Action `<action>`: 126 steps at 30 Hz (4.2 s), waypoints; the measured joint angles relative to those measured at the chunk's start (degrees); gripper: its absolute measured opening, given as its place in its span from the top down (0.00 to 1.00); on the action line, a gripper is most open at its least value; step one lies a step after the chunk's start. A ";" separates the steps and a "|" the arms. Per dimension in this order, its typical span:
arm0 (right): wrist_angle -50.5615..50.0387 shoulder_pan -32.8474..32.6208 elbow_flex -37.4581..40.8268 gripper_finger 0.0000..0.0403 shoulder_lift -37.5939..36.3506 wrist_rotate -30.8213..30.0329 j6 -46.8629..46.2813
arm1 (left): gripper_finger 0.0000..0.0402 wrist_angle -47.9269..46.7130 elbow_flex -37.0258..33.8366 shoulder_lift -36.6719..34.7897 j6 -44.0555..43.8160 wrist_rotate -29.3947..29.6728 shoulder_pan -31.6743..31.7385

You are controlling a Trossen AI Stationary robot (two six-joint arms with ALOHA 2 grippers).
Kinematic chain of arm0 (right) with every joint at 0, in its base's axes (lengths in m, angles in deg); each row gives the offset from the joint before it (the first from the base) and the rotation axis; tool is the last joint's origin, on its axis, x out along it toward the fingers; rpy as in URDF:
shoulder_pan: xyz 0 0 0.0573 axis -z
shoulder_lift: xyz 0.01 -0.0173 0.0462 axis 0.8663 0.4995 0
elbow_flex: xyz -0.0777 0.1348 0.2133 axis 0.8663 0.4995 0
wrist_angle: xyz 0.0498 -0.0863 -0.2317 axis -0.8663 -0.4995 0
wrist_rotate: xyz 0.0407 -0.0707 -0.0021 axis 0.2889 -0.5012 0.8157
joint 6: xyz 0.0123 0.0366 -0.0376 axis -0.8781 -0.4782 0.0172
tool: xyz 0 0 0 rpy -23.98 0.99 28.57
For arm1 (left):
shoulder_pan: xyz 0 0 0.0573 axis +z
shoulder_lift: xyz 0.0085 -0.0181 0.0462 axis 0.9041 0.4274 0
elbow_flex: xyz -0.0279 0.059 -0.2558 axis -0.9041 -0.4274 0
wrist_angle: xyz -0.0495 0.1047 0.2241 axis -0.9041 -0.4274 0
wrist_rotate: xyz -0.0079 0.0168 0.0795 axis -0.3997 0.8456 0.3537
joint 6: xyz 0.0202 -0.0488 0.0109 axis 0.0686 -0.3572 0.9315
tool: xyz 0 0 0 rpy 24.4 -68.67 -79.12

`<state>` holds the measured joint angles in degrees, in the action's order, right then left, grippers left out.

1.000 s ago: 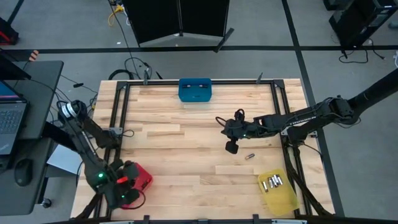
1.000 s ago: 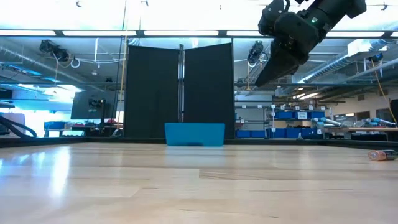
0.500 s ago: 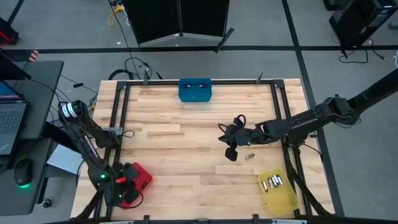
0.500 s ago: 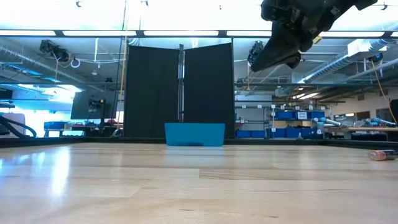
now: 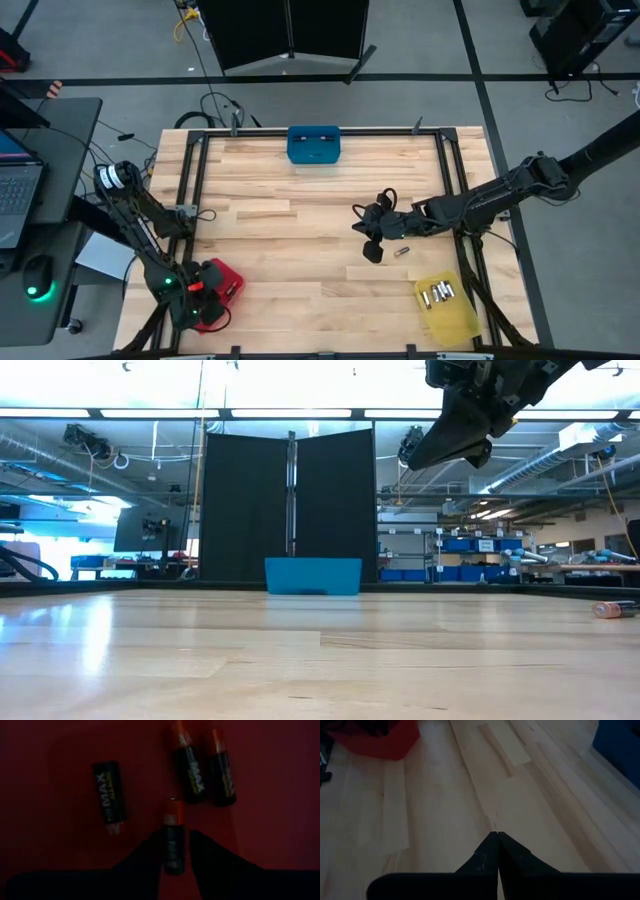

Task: Sort batteries
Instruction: Put the black-red battery into the red bin, then put the black-brown battery into the blue bin

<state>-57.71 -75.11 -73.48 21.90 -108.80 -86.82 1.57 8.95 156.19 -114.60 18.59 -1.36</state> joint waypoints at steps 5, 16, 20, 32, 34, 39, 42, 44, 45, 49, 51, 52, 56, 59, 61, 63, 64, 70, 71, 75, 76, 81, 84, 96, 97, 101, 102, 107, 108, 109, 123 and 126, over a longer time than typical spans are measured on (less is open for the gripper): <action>0.00 0.02 0.00 0.97 0.00 0.00 0.04 | 0.65 -0.52 0.88 0.02 1.28 -0.92 0.00; -1.28 0.69 0.00 0.97 0.00 0.00 2.05 | 0.65 -15.80 11.95 0.02 1.60 2.80 0.04; -1.00 0.68 0.00 0.97 0.00 0.05 3.84 | 0.70 -21.73 15.11 0.02 1.41 10.87 0.88; 4.26 2.16 0.00 0.97 0.02 2.45 10.16 | 0.98 -23.68 15.32 -0.11 15.79 34.23 7.62; 3.62 1.97 0.00 0.97 0.00 2.49 9.72 | 0.98 -23.24 15.32 -0.54 20.46 35.58 9.42; -4.97 0.38 0.00 0.97 0.02 -0.17 2.01 | 0.99 -10.14 13.25 -2.48 40.35 33.72 15.21; -10.71 -1.40 0.00 0.97 0.02 -0.68 -2.58 | 0.99 5.11 8.31 -4.31 55.35 30.38 19.14; -13.58 -2.98 0.00 0.96 0.02 -0.70 -5.15 | 0.99 16.24 4.25 -5.22 64.33 28.00 22.19; -14.69 -3.78 0.00 0.96 0.02 -0.71 -6.19 | 0.99 21.96 2.04 -5.54 68.77 26.31 23.85; -19.55 -6.93 0.00 0.95 0.02 0.42 -11.37 | 0.99 46.09 -6.46 -5.79 82.87 13.66 31.29; -22.35 -8.34 0.00 0.95 0.02 2.29 -14.10 | 0.99 55.95 -9.89 -5.81 87.28 7.40 35.07; -24.33 -8.97 0.00 0.95 0.02 3.15 -15.84 | 0.99 60.28 -11.35 -5.81 88.83 5.17 36.72; -31.40 -11.02 0.00 0.91 0.02 6.58 -22.96 | 0.99 70.40 -14.26 -5.81 93.88 0.23 41.67; -35.39 -12.34 0.00 0.87 0.02 8.56 -24.89 | 0.99 71.88 -14.71 -5.84 97.91 -0.80 43.57; -38.00 -13.10 0.00 0.83 0.02 8.68 -24.44 | 0.99 71.87 -14.71 -5.84 100.73 -0.82 44.40; -39.52 -13.62 0.00 0.80 0.02 8.80 -22.43 | 0.99 71.84 -14.71 -5.84 102.44 -0.83 45.12; -39.92 -13.76 0.00 0.78 0.02 8.86 -21.16 | 0.99 71.78 -14.71 -5.84 103.27 -0.83 45.42; -39.18 -13.31 0.16 0.69 0.02 10.48 -12.85 | 0.99 69.29 -14.71 -5.81 103.47 -0.81 45.86; -38.71 -12.95 0.44 0.69 0.02 10.90 -11.90 | 0.99 69.16 -14.71 -5.76 103.46 -0.81 45.85; -35.11 -11.14 3.20 0.67 0.02 12.66 -9.16 | 0.99 69.14 -14.71 -5.70 102.66 -0.36 45.83; -33.88 -10.67 4.17 0.67 0.04 13.16 -8.42 | 0.99 68.97 -14.71 -5.70 102.04 -0.34 45.83; -30.93 -9.13 7.94 0.66 0.07 14.19 -4.00 | 0.99 68.75 -14.71 -5.68 100.20 -0.09 45.83; -31.05 -8.69 9.51 0.66 0.07 14.23 -0.60 | 0.99 68.78 -14.73 -5.68 99.57 0.28 45.83; -20.87 -5.82 16.98 0.67 -0.20 17.26 3.30 | 0.99 68.39 -14.71 -5.66 99.00 1.94 45.83; -20.83 -5.65 16.98 0.67 -0.20 17.10 3.30 | 0.99 68.11 -14.71 -5.66 99.02 2.10 45.83; -19.90 -4.17 17.11 0.71 -0.15 17.73 3.67 | 0.99 67.63 -14.71 -5.57 99.06 3.92 45.83; -19.67 -3.64 17.12 0.72 -0.15 18.39 3.71 | 0.99 67.67 -14.71 -5.47 99.08 4.03 45.83; -19.24 -1.56 17.09 0.84 -0.11 19.98 6.17 | 0.99 68.00 -14.71 -5.03 99.91 5.65 46.09; -19.08 -1.03 17.02 0.86 -0.11 20.18 6.78 | 0.99 67.84 -14.71 -5.03 100.29 5.98 46.27; -18.79 -0.41 16.90 0.86 -0.05 20.26 7.18 | 0.99 67.93 -14.71 -5.03 100.36 6.13 46.60; 14.26 16.77 14.24 0.86 0.17 9.84 20.65 | 0.99 72.22 -18.75 -5.07 98.84 13.53 47.36; 14.25 22.91 11.15 0.86 0.96 10.74 21.35 | 0.99 74.82 -20.47 -5.07 98.50 13.51 47.58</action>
<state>-43.46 -52.19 -62.33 22.86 -98.07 -65.47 76.39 -11.52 151.12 -16.10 32.09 46.22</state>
